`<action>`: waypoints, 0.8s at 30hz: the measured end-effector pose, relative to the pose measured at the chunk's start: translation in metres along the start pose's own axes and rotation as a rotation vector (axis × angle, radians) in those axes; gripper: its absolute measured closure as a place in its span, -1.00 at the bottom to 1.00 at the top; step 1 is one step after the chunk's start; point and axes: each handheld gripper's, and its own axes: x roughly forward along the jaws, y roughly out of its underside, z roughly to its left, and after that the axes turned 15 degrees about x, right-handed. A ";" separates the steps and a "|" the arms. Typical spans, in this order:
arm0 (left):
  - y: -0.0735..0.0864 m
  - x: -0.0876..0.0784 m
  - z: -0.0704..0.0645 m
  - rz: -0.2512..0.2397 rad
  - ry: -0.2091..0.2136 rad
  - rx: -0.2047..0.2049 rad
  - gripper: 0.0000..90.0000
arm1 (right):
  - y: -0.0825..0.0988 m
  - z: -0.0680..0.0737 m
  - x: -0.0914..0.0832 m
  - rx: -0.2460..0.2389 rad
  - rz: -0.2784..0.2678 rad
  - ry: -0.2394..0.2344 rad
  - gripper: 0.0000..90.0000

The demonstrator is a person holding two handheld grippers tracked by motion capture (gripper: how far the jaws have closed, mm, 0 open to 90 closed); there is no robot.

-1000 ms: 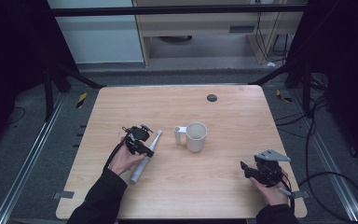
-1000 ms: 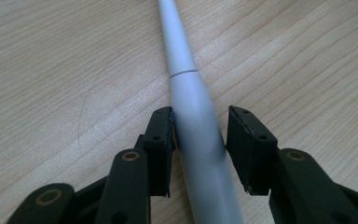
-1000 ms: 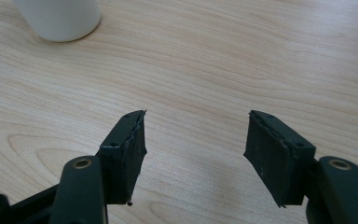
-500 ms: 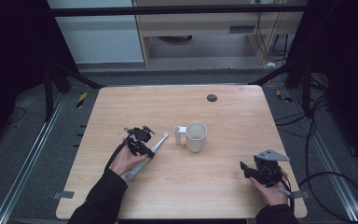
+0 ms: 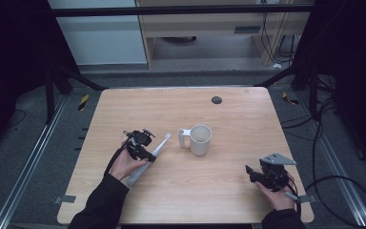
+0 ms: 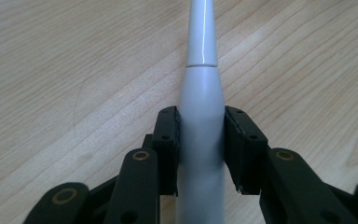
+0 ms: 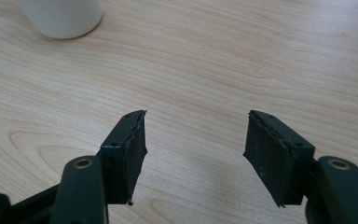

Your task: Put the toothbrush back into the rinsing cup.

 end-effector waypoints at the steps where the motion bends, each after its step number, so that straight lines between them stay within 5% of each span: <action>1: 0.001 -0.004 0.000 -0.013 -0.004 0.000 0.48 | 0.000 0.000 0.000 0.001 0.001 0.001 -0.15; 13: 0.001 -0.053 -0.010 -0.194 -0.069 0.018 0.48 | 0.000 0.000 -0.001 0.002 0.000 0.002 -0.14; 24: -0.002 -0.080 -0.022 -0.426 -0.199 0.011 0.48 | 0.000 0.001 -0.001 0.001 -0.007 0.003 -0.14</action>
